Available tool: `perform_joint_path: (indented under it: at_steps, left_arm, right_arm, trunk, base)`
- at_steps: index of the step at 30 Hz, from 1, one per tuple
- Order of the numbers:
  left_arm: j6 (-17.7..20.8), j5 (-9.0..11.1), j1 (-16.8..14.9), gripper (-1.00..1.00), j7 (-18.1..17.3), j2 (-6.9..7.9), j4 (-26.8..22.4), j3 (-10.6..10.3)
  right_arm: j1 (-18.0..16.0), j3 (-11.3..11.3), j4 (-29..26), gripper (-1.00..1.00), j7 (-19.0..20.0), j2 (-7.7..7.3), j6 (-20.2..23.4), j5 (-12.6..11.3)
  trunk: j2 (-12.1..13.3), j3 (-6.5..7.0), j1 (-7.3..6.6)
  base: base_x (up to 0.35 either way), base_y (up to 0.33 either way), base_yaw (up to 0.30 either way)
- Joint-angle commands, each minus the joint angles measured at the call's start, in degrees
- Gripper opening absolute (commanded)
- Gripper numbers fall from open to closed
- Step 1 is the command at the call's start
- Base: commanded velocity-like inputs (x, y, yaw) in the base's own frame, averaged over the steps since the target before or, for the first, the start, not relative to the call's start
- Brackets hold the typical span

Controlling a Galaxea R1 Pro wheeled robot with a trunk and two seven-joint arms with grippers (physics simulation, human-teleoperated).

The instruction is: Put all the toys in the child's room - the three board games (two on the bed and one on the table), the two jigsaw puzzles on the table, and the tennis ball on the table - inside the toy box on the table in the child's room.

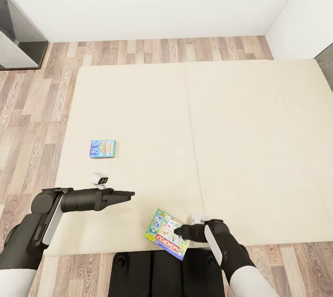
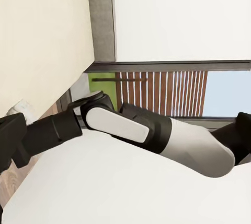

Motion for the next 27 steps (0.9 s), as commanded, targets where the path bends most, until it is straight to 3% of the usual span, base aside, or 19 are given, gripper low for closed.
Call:
perform_joint_path:
  at_steps: [1,27]
  left_arm:
    - [0.6,0.0,0.0,1.00,-0.2,0.02,0.0,0.0]
    - [0.6,0.0,0.0,1.00,-0.2,0.03,0.0,0.0]
  right_arm:
    - [0.0,-0.1,-0.1,1.00,-0.2,0.08,0.4,-0.4]
    - [-2.0,-0.2,3.2,1.00,-0.7,0.25,-0.8,0.3]
  trunk:
    - [-0.1,-0.06,0.03]
    - [-0.1,-0.06,0.03]
  base:
    - [0.000,0.000,0.000]
    - [0.000,0.000,0.000]
